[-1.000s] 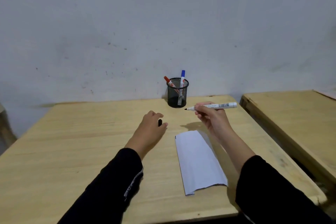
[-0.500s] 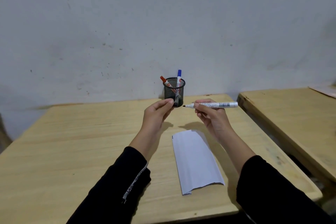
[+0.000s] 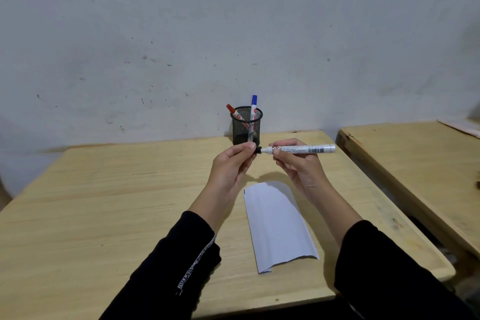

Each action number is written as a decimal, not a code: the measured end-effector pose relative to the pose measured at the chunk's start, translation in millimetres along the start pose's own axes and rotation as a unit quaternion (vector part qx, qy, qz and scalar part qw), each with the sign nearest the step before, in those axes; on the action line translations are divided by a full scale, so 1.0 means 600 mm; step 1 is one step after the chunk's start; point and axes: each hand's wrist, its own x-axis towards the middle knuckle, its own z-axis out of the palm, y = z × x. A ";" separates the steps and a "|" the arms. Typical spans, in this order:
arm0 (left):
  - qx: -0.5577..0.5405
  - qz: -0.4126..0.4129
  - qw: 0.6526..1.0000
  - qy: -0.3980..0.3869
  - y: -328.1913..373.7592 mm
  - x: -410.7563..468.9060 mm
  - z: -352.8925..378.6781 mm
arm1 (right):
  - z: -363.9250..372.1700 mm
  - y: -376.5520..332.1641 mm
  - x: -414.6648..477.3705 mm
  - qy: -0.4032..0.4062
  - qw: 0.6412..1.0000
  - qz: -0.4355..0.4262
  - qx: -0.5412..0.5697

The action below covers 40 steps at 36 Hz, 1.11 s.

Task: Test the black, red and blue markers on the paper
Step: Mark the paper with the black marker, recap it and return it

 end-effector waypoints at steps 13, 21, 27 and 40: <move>-0.023 -0.023 0.999 -0.023 -0.009 -0.019 0.000 | -0.006 0.016 -0.010 -0.024 0.999 -0.032 0.003; 0.000 -0.002 1.000 -0.029 -0.006 -0.011 0.002 | -0.007 0.009 0.000 -0.019 0.996 -0.063 -0.059; 0.066 0.053 0.995 -0.057 0.035 0.031 0.032 | -0.019 -0.038 0.031 -0.034 0.998 -0.051 -0.027; 0.031 0.152 0.988 0.014 0.127 0.122 0.023 | -0.015 -0.051 0.111 -0.053 0.989 -0.041 -0.129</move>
